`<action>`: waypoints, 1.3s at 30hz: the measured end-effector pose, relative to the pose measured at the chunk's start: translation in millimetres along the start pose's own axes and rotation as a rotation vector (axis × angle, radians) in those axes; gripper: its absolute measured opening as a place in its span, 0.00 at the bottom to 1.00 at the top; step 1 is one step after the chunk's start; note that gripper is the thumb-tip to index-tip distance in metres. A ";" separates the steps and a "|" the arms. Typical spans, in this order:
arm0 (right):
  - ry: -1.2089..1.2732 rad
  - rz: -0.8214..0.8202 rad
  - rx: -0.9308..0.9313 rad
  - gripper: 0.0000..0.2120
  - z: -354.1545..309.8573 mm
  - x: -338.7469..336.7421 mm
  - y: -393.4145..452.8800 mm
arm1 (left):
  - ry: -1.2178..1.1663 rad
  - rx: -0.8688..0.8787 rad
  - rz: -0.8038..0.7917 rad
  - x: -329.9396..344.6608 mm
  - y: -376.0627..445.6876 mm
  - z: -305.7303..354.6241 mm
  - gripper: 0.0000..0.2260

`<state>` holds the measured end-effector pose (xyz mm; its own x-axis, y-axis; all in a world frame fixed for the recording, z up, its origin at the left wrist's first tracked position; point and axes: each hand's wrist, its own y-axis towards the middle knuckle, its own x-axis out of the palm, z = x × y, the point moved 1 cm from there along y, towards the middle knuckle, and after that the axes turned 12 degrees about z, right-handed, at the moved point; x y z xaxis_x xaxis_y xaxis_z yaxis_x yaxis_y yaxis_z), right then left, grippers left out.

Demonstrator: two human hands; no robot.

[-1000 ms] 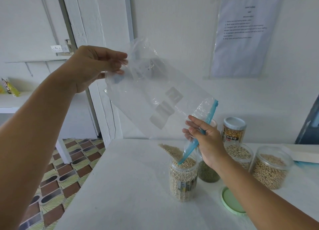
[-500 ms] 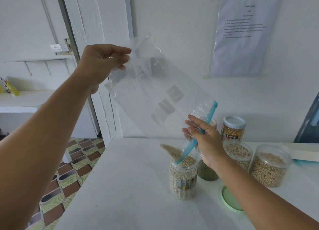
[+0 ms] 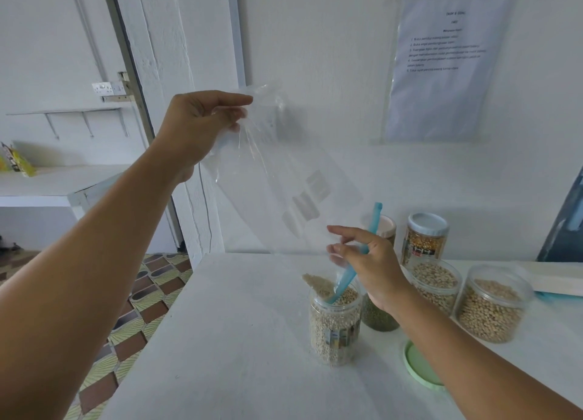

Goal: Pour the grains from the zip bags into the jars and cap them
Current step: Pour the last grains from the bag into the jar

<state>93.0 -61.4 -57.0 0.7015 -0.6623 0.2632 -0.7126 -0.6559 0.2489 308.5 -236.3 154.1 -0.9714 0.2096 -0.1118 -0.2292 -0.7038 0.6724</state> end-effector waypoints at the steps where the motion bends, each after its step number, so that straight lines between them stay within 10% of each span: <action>1: 0.000 0.008 -0.006 0.16 0.5 -0.3 0.2 | -0.007 -0.007 -0.003 -0.1 -0.5 -0.8 0.11; 12: -0.024 0.095 0.014 0.15 2.6 -4.7 2.6 | -0.182 -0.201 -0.267 -23.2 -5.0 1.8 0.31; 17: -0.028 0.116 0.019 0.15 4.5 -4.7 3.2 | -0.220 -0.250 -0.171 -24.1 -7.2 -0.3 0.13; 22: -0.027 0.121 0.014 0.15 5.8 -4.4 3.2 | -0.175 -0.211 -0.295 -32.7 -11.5 -8.5 0.19; 39: 0.078 0.106 0.026 0.14 1.9 -2.6 -1.3 | -0.132 -0.183 0.086 -18.7 -16.3 -15.6 0.15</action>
<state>92.1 -59.4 -59.9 0.6185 -0.6992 0.3586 -0.7819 -0.5932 0.1917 329.4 -239.3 133.8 -0.9739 0.2224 0.0448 -0.1656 -0.8318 0.5298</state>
